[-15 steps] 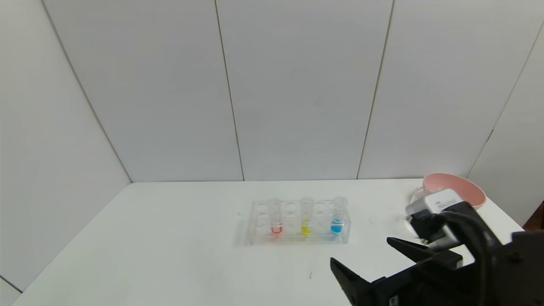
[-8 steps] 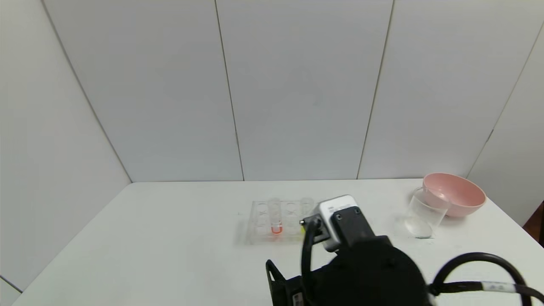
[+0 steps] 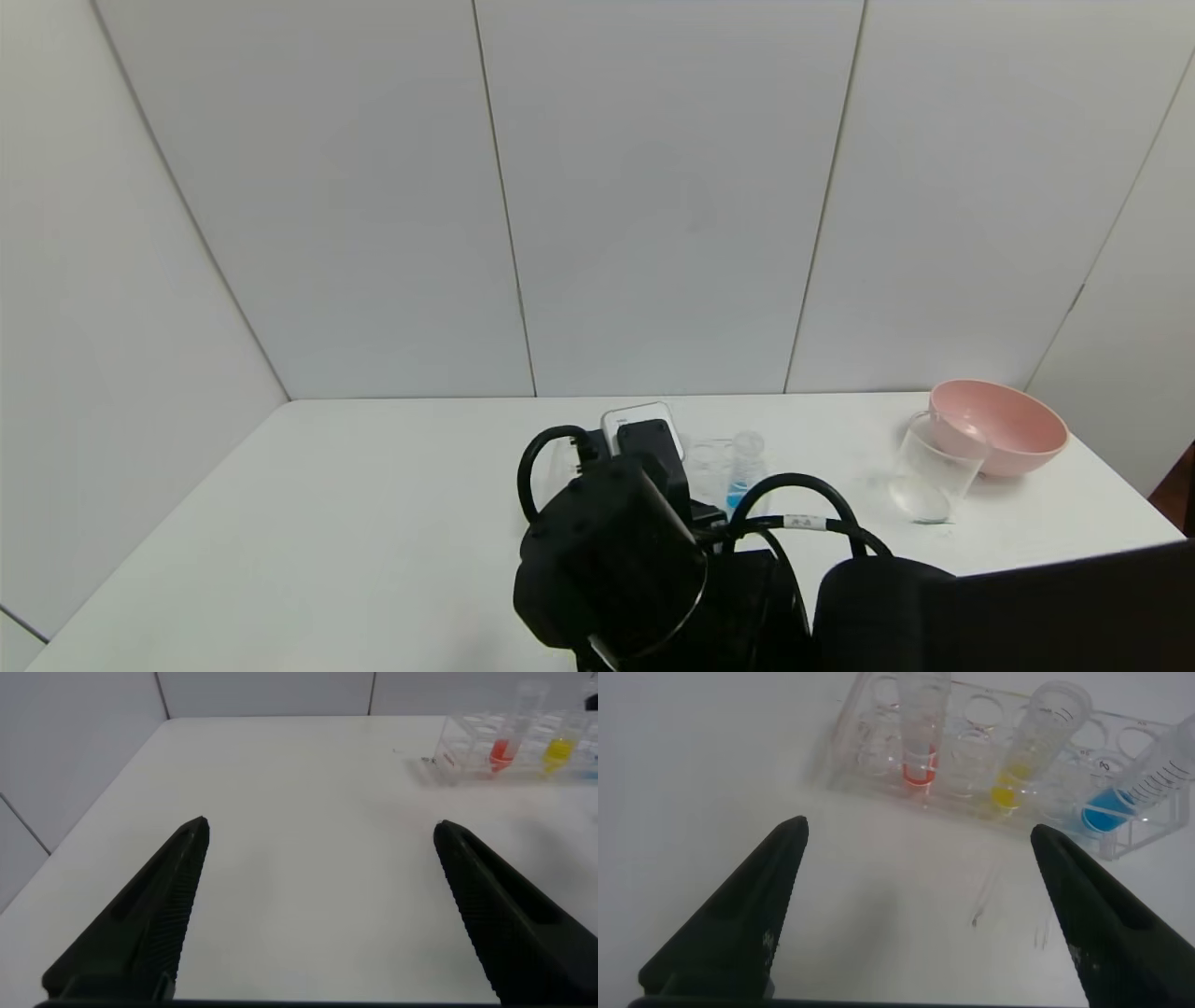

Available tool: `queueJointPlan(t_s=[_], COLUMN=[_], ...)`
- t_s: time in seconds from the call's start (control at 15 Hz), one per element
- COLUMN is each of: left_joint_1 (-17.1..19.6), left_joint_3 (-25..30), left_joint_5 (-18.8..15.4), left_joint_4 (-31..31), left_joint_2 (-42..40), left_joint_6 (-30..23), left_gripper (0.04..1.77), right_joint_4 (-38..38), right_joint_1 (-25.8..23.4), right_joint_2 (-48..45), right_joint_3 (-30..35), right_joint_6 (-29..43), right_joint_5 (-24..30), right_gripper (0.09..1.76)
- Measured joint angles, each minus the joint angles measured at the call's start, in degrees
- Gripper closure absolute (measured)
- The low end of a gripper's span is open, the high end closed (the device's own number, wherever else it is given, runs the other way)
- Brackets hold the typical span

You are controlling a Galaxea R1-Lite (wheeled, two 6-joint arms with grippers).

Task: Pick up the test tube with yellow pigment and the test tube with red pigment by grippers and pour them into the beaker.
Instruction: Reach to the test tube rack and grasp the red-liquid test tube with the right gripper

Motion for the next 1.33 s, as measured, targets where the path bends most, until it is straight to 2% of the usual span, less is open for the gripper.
queueJointPlan(t_s=[0.6, 1.33], left_joint_1=[0.00, 0.00], left_joint_3=[0.00, 0.00], left_joint_5=[-0.02, 0.00], left_joint_4=[0.00, 0.00], left_joint_2=[0.00, 0.00], left_joint_6=[0.00, 0.02], left_gripper=[0.09, 0.09], right_joint_4=[-0.79, -0.55], right_joint_1=[-3.08, -6.07], right_joint_2=[11.31, 18.44], right_joint_3=[-6.47, -18.03], right_joint_6=[1.41, -0.99], right_joint_5=[0.06, -0.06], right_gripper=[0.14, 0.14])
